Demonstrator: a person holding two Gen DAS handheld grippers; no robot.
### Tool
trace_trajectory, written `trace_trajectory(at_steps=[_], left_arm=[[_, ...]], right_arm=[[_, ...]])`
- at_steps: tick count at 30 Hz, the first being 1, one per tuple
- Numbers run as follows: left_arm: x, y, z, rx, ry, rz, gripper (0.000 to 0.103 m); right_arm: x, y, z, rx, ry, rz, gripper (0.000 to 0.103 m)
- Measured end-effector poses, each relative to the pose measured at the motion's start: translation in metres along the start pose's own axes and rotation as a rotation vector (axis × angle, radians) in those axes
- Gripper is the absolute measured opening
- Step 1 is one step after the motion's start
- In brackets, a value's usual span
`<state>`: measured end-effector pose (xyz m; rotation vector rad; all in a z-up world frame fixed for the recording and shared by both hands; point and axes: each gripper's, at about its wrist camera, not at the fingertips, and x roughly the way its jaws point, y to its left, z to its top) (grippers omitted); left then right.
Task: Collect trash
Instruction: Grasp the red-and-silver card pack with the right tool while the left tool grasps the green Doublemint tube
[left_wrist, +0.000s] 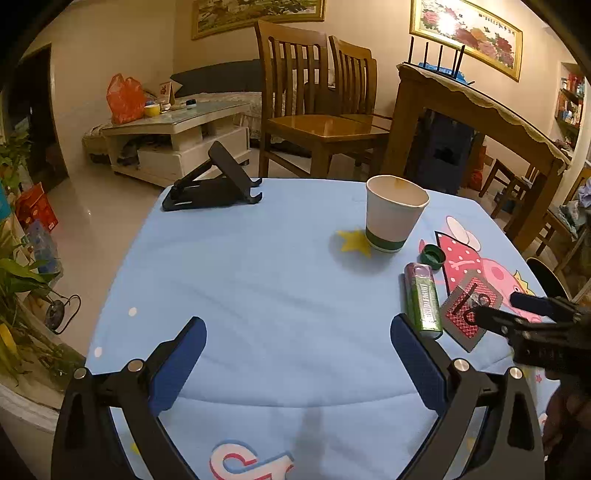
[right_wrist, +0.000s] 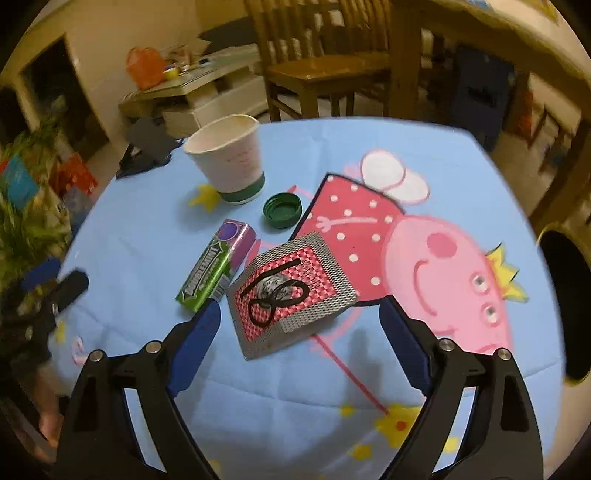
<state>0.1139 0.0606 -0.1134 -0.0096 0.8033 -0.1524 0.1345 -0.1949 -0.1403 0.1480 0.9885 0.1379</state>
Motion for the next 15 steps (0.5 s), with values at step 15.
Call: trace_trajectory(at_steps=[15], left_arm=[[0.007,0.007,-0.002,-0.055,0.039,-0.051,0.096]], right_arm=[[0.035,0.047,0.008,-0.556,0.082,-0.191,0.097]])
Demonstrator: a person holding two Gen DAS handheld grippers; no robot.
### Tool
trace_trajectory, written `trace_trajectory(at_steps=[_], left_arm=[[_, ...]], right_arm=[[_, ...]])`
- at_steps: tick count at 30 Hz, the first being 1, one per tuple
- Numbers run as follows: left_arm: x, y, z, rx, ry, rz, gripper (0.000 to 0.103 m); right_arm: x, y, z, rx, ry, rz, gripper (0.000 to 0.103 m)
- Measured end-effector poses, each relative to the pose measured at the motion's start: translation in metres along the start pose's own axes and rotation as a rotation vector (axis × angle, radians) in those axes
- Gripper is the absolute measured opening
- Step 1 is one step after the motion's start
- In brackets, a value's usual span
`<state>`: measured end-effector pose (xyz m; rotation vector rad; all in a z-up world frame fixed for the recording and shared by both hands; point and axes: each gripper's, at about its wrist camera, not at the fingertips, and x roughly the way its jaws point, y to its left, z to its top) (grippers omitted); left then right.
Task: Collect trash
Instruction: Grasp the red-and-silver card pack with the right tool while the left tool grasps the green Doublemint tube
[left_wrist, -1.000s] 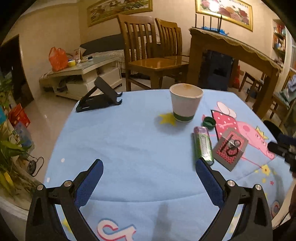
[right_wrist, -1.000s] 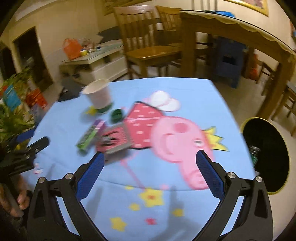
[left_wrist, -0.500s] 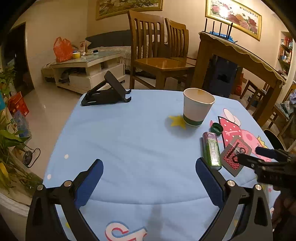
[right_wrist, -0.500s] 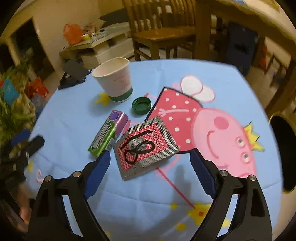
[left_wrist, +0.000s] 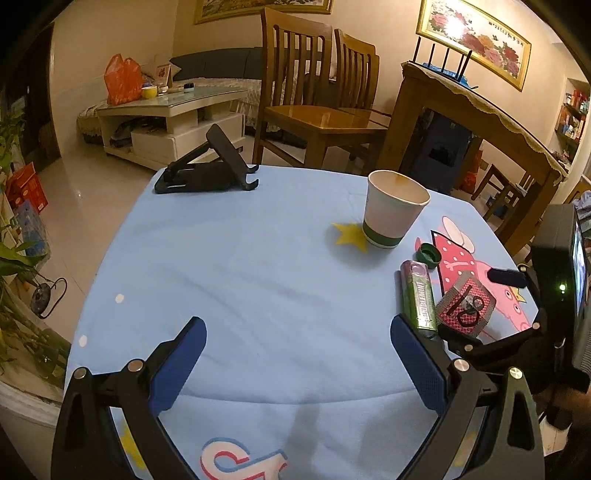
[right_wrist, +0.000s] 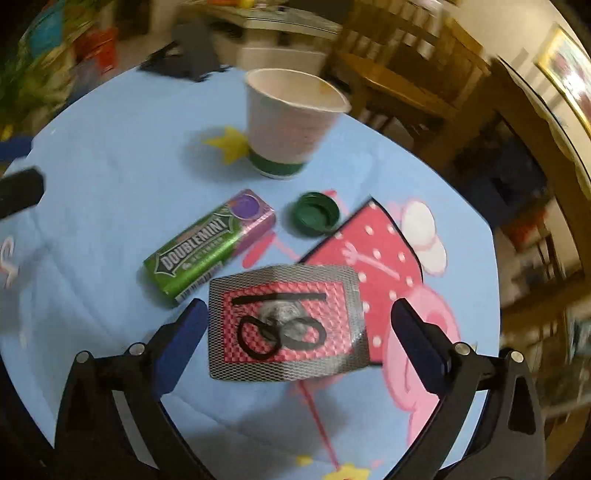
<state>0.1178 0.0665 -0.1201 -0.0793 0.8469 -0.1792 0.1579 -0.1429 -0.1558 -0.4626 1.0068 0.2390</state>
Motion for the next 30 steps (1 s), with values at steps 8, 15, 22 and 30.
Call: trace_trajectory(at_steps=[8,15,22,30], left_arm=[[0.003,-0.003,-0.001,-0.007,0.015,-0.007,0.096],[0.005,-0.013,-0.004,0.030,0.023,-0.002,0.096],[0.006,-0.038,-0.010,0.115,0.016,-0.017,0.096],[0.022,-0.102,-0.001,0.315,0.041,-0.172,0.096]], right_arm=[[0.000,-0.017,-0.010,0.058,0.039,0.192,0.075],[-0.028,0.030,-0.032,-0.128,-0.074,-0.035,0.044],[-0.047,-0.107,-0.103,0.426,-0.139,0.217,0.043],[-0.042,-0.210,-0.179,0.781,-0.210,0.324,0.043]])
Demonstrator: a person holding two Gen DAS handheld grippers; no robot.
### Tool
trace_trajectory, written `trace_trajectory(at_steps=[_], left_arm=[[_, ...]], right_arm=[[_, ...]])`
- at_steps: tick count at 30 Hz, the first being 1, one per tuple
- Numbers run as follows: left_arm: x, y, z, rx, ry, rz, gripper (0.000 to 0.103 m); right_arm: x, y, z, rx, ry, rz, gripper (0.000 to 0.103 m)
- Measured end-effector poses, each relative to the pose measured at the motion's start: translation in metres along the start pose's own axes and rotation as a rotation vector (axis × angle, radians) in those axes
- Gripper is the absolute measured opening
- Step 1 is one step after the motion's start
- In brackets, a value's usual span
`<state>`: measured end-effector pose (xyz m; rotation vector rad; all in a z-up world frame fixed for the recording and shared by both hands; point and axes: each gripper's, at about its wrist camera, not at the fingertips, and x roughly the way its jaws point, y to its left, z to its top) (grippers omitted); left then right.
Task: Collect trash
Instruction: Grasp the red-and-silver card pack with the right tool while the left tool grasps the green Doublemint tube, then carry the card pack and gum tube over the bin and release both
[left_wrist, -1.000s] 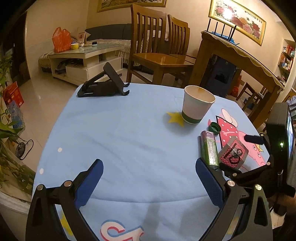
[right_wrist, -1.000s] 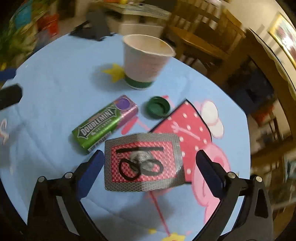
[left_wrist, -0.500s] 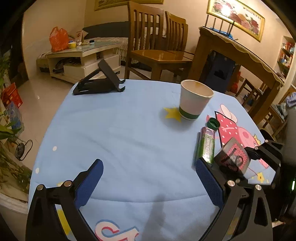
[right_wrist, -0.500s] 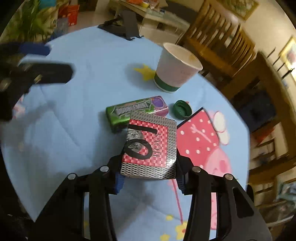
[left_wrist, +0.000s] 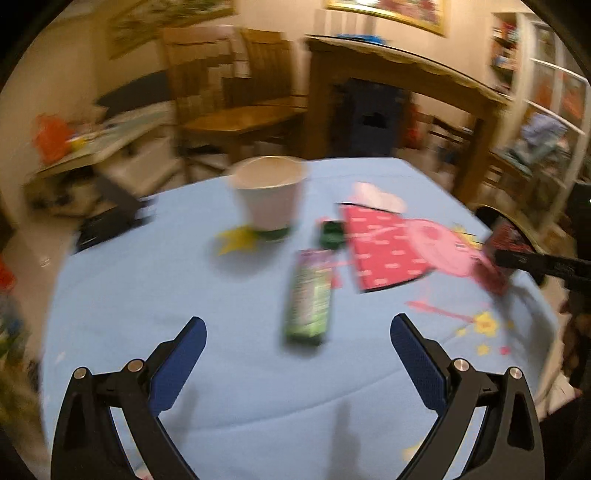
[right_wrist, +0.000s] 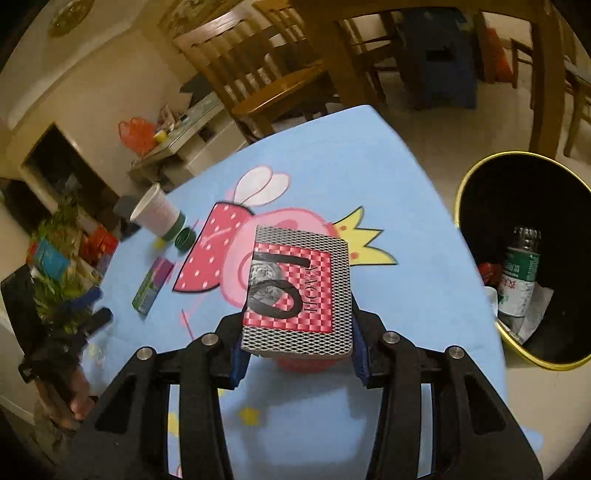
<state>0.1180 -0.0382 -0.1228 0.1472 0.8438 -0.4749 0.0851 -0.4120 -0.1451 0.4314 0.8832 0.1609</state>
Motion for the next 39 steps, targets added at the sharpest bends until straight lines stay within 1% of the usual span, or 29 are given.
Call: trace_trajectory(at_steps=[1,2,3,4,6,8,9,11,13,15,16,17,18,20,22,23,25,28,29,32,36,39], left_arm=[[0.008,-0.003,0.003,0.015,0.017,-0.019,0.095],[0.022,-0.007,0.008,0.038,0.050,-0.014,0.085],[0.036,-0.009,0.011,0.066,0.086,-0.011,0.077],[0.049,-0.010,0.014,0.081,0.120,-0.019,0.064],[0.065,-0.007,0.018,0.073,0.154,-0.019,0.062],[0.071,-0.003,0.023,0.055,0.138,-0.004,0.059],[0.072,-0.001,0.024,0.046,0.133,0.005,0.056],[0.070,0.003,0.022,0.015,0.117,0.041,0.040],[0.064,0.007,0.015,-0.030,0.113,0.059,0.030],[0.056,0.008,0.007,-0.058,0.110,0.063,0.030],[0.052,0.005,0.002,-0.055,0.107,0.083,0.030],[0.046,-0.001,-0.005,-0.046,0.113,0.123,0.029],[0.041,-0.004,-0.007,-0.046,0.121,0.146,0.029],[0.033,-0.008,-0.012,-0.077,0.138,0.158,0.029],[0.018,-0.010,-0.016,-0.101,0.107,0.186,0.029],[0.010,-0.013,-0.016,-0.100,0.081,0.218,0.029],[-0.006,-0.019,-0.011,-0.100,0.027,0.240,0.029],[-0.018,-0.026,0.000,-0.101,-0.015,0.216,0.029],[-0.018,-0.030,0.002,-0.094,-0.018,0.218,0.029],[-0.012,-0.040,0.004,-0.084,-0.007,0.208,0.029],[0.000,-0.051,-0.001,-0.081,0.033,0.201,0.029],[0.000,-0.064,0.001,-0.060,0.023,0.196,0.029]], right_arm=[[-0.005,0.001,0.001,-0.013,-0.008,-0.007,0.043],[-0.008,0.001,0.001,-0.011,-0.013,0.007,0.043],[-0.011,0.001,0.001,-0.008,-0.016,0.021,0.044],[-0.016,0.004,-0.001,-0.014,-0.018,0.023,0.044],[-0.019,0.006,0.001,-0.032,-0.021,0.028,0.044],[-0.017,0.012,-0.002,-0.044,-0.023,0.027,0.044],[-0.017,0.014,-0.004,-0.043,-0.023,0.030,0.044],[-0.015,0.018,-0.004,-0.037,-0.028,0.035,0.044],[-0.014,0.020,-0.002,-0.032,-0.041,0.039,0.044],[-0.010,0.026,-0.001,-0.030,-0.055,0.037,0.044],[-0.011,0.027,-0.001,-0.030,-0.062,0.037,0.044],[-0.013,0.027,-0.002,-0.033,-0.070,0.035,0.044],[-0.014,0.028,-0.002,-0.038,-0.074,0.030,0.044],[-0.016,0.029,-0.004,-0.040,-0.080,0.025,0.044],[-0.018,0.029,-0.005,-0.041,-0.084,0.025,0.044],[-0.019,0.030,-0.005,-0.045,-0.087,0.020,0.044],[-0.021,0.033,-0.007,-0.066,-0.094,-0.001,0.044],[-0.021,0.038,-0.011,-0.095,-0.094,-0.022,0.044],[-0.021,0.040,-0.013,-0.106,-0.093,-0.030,0.044],[-0.020,0.049,-0.017,-0.165,-0.083,-0.056,0.044],[-0.014,0.060,-0.026,-0.230,-0.057,-0.091,0.044],[-0.019,0.054,-0.024,-0.233,-0.071,-0.119,0.044]])
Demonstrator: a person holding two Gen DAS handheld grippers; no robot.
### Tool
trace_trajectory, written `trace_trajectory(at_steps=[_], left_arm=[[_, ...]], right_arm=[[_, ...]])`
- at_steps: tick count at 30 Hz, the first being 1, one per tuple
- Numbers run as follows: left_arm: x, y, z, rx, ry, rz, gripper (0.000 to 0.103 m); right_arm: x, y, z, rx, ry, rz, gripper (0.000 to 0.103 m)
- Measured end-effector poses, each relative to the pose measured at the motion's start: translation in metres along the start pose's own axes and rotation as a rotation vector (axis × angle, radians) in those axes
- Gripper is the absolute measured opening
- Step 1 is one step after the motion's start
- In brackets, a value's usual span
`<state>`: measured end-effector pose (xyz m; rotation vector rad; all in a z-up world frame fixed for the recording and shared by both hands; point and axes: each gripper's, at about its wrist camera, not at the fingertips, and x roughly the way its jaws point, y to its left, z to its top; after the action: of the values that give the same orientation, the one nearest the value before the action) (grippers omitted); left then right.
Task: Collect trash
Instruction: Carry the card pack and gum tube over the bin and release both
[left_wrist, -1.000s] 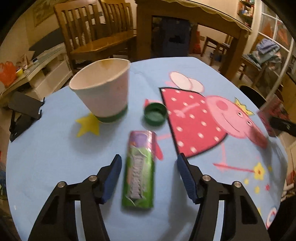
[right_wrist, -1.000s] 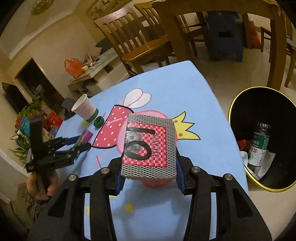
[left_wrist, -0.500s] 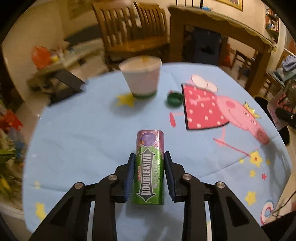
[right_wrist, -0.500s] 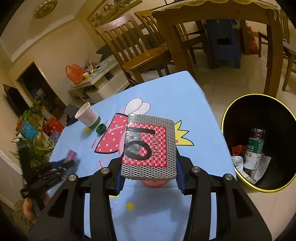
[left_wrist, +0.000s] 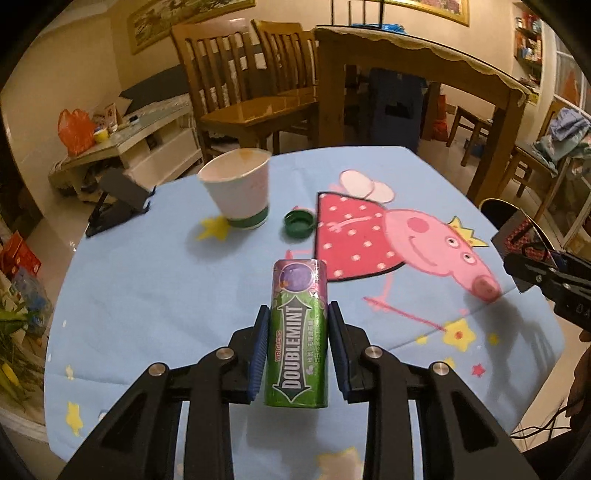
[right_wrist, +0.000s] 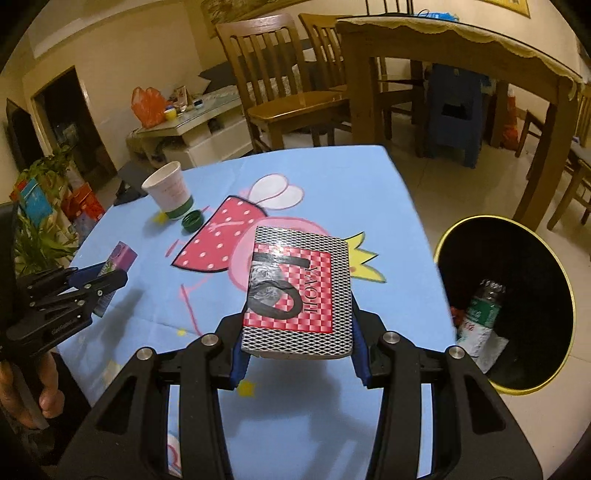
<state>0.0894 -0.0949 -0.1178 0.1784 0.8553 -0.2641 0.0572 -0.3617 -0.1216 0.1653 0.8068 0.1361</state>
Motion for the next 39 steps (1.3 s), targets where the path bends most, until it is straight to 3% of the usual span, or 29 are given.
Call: trace_trajectory(at_steps=[4,9,14,15,18,20,22,24,28,37,39], left_arm=[[-0.008,-0.023,0.014,0.043,-0.040,-0.015,0.029],[-0.013,-0.052,0.028,0.089,-0.074,-0.045,0.029],[-0.010,-0.085,0.037,0.142,-0.080,-0.081,0.029],[-0.009,-0.090,0.038,0.151,-0.080,-0.087,0.029],[-0.006,-0.114,0.044,0.191,-0.079,-0.109,0.029],[-0.003,-0.129,0.047,0.213,-0.077,-0.129,0.029],[0.001,-0.144,0.051,0.230,-0.072,-0.156,0.029],[0.005,-0.163,0.054,0.260,-0.073,-0.175,0.029],[0.016,-0.202,0.067,0.304,-0.070,-0.227,0.029],[0.053,-0.290,0.104,0.361,-0.014,-0.385,0.030],[0.061,-0.305,0.106,0.373,0.018,-0.432,0.035]], right_arm=[[-0.010,-0.038,0.011,0.076,-0.031,-0.093,0.044],[-0.012,-0.124,0.012,0.306,-0.005,-0.219,0.044],[-0.045,-0.152,0.026,0.341,-0.130,-0.320,0.044],[-0.044,-0.158,0.027,0.350,-0.128,-0.331,0.046],[-0.025,-0.178,0.019,0.397,-0.048,-0.402,0.070],[-0.023,-0.192,0.013,0.464,-0.032,-0.350,0.070],[-0.044,-0.205,0.010,0.549,-0.114,-0.279,0.083],[-0.065,-0.212,0.006,0.583,-0.183,-0.279,0.092],[-0.086,-0.228,-0.004,0.649,-0.240,-0.269,0.092],[-0.149,-0.262,-0.031,0.809,-0.430,-0.347,0.096],[-0.157,-0.268,-0.037,0.833,-0.443,-0.361,0.096]])
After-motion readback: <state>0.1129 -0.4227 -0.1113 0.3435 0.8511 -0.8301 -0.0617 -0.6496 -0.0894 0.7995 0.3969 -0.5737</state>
